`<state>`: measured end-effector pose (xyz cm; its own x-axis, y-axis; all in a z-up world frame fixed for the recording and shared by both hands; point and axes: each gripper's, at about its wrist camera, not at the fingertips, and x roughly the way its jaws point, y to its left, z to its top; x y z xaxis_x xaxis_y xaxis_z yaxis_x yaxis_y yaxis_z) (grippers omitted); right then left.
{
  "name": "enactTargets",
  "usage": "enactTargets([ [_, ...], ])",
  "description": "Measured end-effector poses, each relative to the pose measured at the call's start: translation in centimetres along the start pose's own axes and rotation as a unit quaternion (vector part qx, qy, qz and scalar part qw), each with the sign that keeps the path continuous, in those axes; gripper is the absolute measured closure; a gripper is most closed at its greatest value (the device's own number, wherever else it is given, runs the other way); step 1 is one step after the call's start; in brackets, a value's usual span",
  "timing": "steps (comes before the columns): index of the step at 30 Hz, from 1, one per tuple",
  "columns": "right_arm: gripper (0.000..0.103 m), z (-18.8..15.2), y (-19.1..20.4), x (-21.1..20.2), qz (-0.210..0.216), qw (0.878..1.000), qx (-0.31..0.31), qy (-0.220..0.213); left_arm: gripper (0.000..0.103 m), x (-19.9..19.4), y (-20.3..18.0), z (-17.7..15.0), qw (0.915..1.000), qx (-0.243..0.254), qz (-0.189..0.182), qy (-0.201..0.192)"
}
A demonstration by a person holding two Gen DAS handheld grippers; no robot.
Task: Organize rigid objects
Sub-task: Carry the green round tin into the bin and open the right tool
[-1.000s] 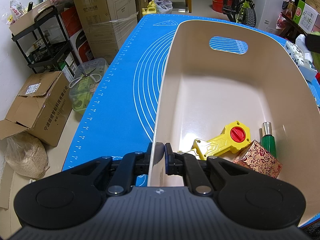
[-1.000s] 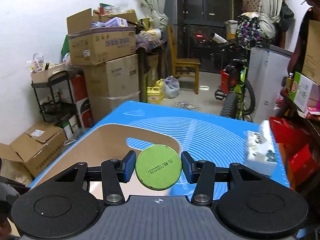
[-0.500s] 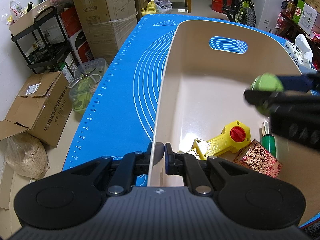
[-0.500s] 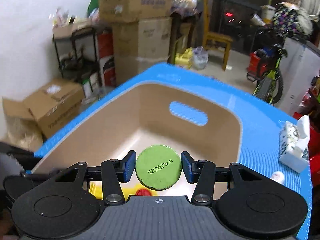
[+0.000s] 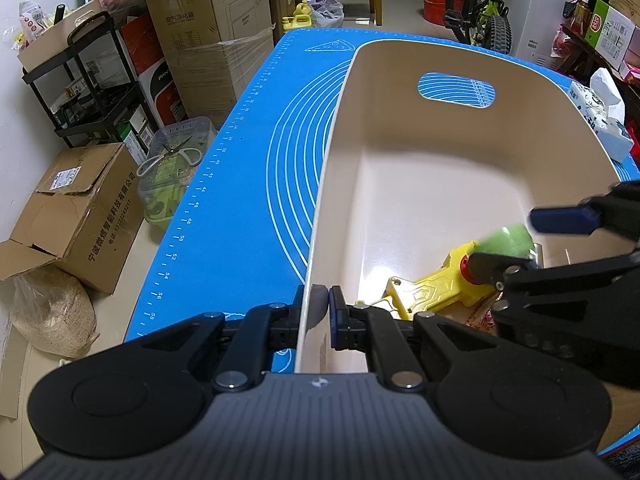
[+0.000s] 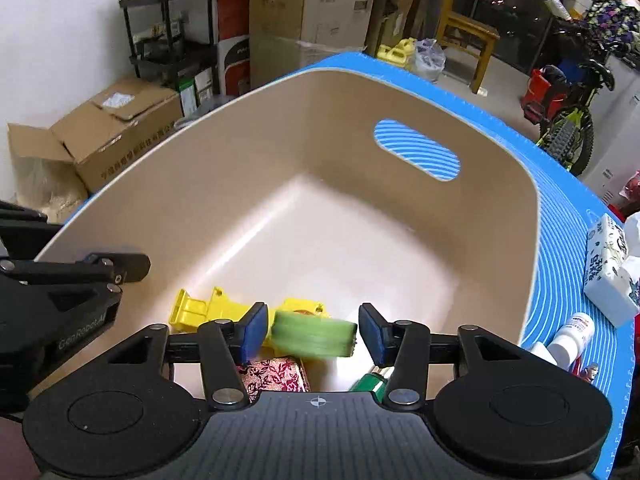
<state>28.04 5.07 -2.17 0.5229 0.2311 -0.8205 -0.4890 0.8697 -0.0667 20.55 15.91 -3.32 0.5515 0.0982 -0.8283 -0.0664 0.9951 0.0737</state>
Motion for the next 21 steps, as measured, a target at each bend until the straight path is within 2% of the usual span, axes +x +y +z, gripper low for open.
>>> enactTargets([
  [6, 0.027, -0.5, -2.7, -3.6, -0.006, 0.998, 0.038, -0.056, 0.091, 0.0, 0.0, 0.0, 1.0, 0.0, 0.0, 0.0],
  [12, 0.024, -1.9, -7.4, -6.9, -0.033, 0.99, 0.098, -0.096, 0.091, 0.0, 0.1, 0.0, 1.0, 0.0, 0.0, 0.0],
  [21, 0.021, -5.0, -14.6, -7.3, -0.117, 0.977, 0.155, -0.093, 0.091, 0.0, 0.1, 0.0, 1.0, 0.0, 0.0, 0.0],
])
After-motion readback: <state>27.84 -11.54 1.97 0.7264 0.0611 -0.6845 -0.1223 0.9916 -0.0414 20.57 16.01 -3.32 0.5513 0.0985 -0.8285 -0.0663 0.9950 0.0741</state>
